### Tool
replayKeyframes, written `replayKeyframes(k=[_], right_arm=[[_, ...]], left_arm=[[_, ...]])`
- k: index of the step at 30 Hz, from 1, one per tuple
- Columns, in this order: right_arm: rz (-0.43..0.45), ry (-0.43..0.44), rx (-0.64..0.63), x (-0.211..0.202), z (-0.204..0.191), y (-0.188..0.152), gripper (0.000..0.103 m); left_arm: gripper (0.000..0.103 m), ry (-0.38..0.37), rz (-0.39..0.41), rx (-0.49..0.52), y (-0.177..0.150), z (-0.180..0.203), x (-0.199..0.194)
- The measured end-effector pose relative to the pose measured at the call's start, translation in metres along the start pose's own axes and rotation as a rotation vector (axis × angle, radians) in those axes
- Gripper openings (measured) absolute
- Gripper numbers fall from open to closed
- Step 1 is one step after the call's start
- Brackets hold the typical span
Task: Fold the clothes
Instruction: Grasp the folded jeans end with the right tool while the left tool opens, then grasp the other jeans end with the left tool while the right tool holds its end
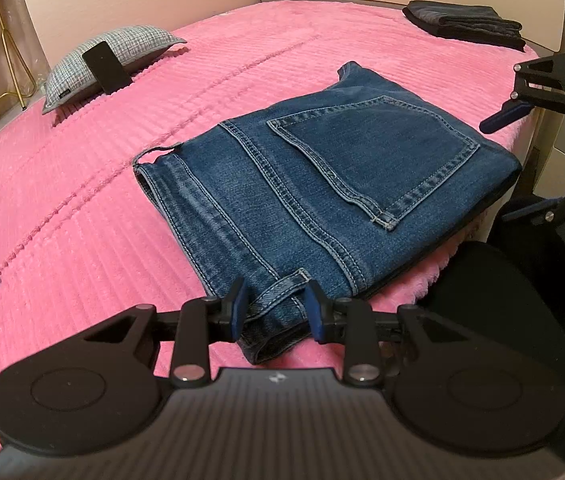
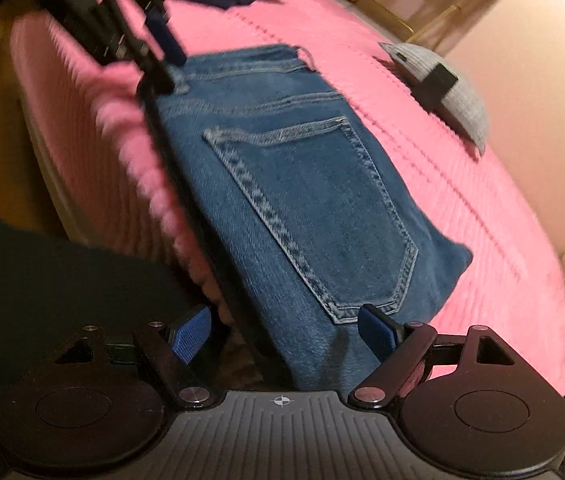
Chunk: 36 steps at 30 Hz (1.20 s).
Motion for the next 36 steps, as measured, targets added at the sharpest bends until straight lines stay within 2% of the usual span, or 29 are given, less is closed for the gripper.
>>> replayKeyframes(k=[5, 6, 8, 10, 13, 14, 15, 19, 22, 29, 34, 36], right_arm=[[-0.018, -0.046, -0.097, 0.009, -0.006, -0.006, 0.083], [-0.019, -0.058, -0.12, 0.011, -0.007, -0.007, 0.083], [-0.026, -0.079, -0.166, 0.016, -0.009, -0.009, 0.083], [-0.042, -0.092, -0.21, 0.023, -0.01, -0.012, 0.083], [-0.047, -0.119, -0.268, 0.032, -0.011, -0.015, 0.083], [-0.047, -0.124, -0.276, 0.033, -0.01, -0.015, 0.069], [-0.047, -0.122, -0.276, 0.033, -0.008, -0.015, 0.063], [-0.021, -0.121, -0.228, 0.02, 0.007, -0.007, 0.058], [0.012, -0.12, -0.165, 0.005, 0.025, 0.002, 0.057], [0.064, -0.12, -0.095, -0.012, 0.051, 0.02, 0.057], [0.082, -0.116, -0.06, -0.015, 0.061, 0.026, 0.057], [0.08, -0.118, -0.06, -0.016, 0.059, 0.024, 0.057]], left_arm=[[0.028, -0.007, 0.009, 0.005, 0.0, 0.0, -0.001], [0.032, -0.013, 0.017, 0.021, -0.001, 0.001, -0.003], [0.047, -0.017, 0.047, 0.076, -0.001, 0.005, -0.01], [0.067, 0.005, 0.095, 0.159, -0.004, 0.01, -0.022], [0.068, 0.061, 0.146, 0.294, -0.011, 0.018, -0.036], [0.068, 0.086, 0.15, 0.341, -0.015, 0.022, -0.038], [0.068, 0.106, 0.153, 0.392, -0.019, 0.026, -0.039], [0.071, 0.17, 0.147, 0.604, -0.035, 0.048, -0.033], [0.071, 0.206, 0.137, 0.7, -0.044, 0.062, -0.021], [0.075, 0.33, 0.128, 0.828, -0.048, 0.074, 0.012], [0.075, 0.376, 0.124, 0.796, -0.039, 0.075, 0.028], [0.075, 0.405, 0.128, 0.814, -0.037, 0.077, 0.034]])
Point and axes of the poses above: each gripper's, at about its wrist camera, not at the fingertips, and x roughly the way its jaws point, z to its right, y to its top, the point moved 6 cm from there along x, roughly the way its jaws point, and after that the axes turned 5 degrees about -x, right-handed, at the moved point
